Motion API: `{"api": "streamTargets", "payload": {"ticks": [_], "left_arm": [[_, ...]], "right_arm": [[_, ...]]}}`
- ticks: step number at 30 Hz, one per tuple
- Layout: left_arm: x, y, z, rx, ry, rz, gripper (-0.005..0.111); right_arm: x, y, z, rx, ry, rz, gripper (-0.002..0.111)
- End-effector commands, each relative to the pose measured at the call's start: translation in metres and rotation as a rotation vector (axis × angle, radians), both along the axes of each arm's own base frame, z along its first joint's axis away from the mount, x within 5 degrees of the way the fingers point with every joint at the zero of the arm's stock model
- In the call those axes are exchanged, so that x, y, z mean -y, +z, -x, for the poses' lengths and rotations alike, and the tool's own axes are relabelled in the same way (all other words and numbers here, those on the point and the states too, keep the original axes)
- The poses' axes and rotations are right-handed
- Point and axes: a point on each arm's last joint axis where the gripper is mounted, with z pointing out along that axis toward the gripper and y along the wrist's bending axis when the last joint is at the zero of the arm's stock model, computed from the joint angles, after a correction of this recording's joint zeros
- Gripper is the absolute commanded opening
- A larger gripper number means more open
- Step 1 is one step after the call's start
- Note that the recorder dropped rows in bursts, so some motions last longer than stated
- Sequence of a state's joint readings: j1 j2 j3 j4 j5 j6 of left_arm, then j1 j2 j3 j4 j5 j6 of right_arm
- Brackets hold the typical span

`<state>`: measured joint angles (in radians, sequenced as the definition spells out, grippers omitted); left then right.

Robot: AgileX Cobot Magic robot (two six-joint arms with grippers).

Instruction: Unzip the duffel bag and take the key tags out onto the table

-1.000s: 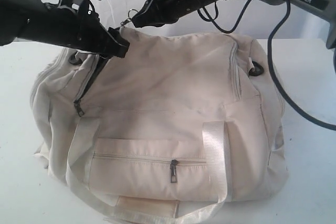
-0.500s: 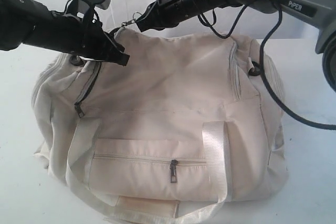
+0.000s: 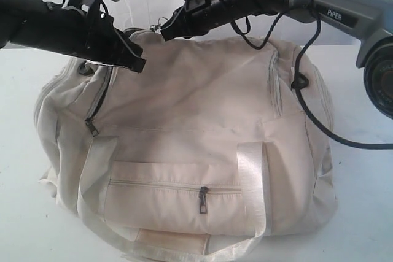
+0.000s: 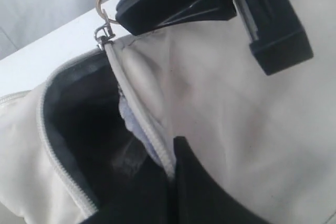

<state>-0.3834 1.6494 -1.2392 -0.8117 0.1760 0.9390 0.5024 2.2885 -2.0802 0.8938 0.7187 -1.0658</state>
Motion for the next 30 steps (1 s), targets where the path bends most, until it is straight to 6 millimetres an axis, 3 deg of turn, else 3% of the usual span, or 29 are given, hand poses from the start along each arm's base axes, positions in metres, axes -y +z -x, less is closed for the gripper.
{"api": "streamTargets", "payload": {"ticks": [1,4,13,16,21,23,26,30], "left_arm": [[-0.002,-0.003,0.006,-0.022,-0.015,-0.009,0.000],[-0.005,-0.007,0.006,-0.010,0.013,-0.015,0.000],[-0.007,-0.005,0.002,0.031,0.052,-0.021,0.000],[-0.008,-0.005,0.001,0.035,0.056,-0.021,0.000],[-0.009,-0.003,0.000,0.052,0.072,-0.023,0.000],[-0.009,-0.003,0.000,0.053,0.074,-0.022,0.000],[-0.009,-0.004,0.000,0.050,0.071,-0.022,0.000],[-0.006,0.000,0.000,0.047,0.045,-0.020,0.005]], "right_arm": [[0.009,-0.001,-0.008,0.035,-0.044,0.037,0.000],[0.019,-0.004,-0.013,0.000,-0.101,0.091,0.000],[0.069,0.014,-0.024,-0.067,-0.149,0.101,0.000],[0.090,0.014,-0.025,-0.128,-0.136,0.137,0.000],[0.131,0.037,-0.027,-0.128,-0.225,0.175,0.000],[0.141,0.037,-0.028,-0.148,-0.233,0.186,0.000],[0.144,0.035,-0.028,-0.165,-0.236,0.183,0.000],[0.127,0.038,-0.023,-0.164,-0.180,0.123,0.000]]}}
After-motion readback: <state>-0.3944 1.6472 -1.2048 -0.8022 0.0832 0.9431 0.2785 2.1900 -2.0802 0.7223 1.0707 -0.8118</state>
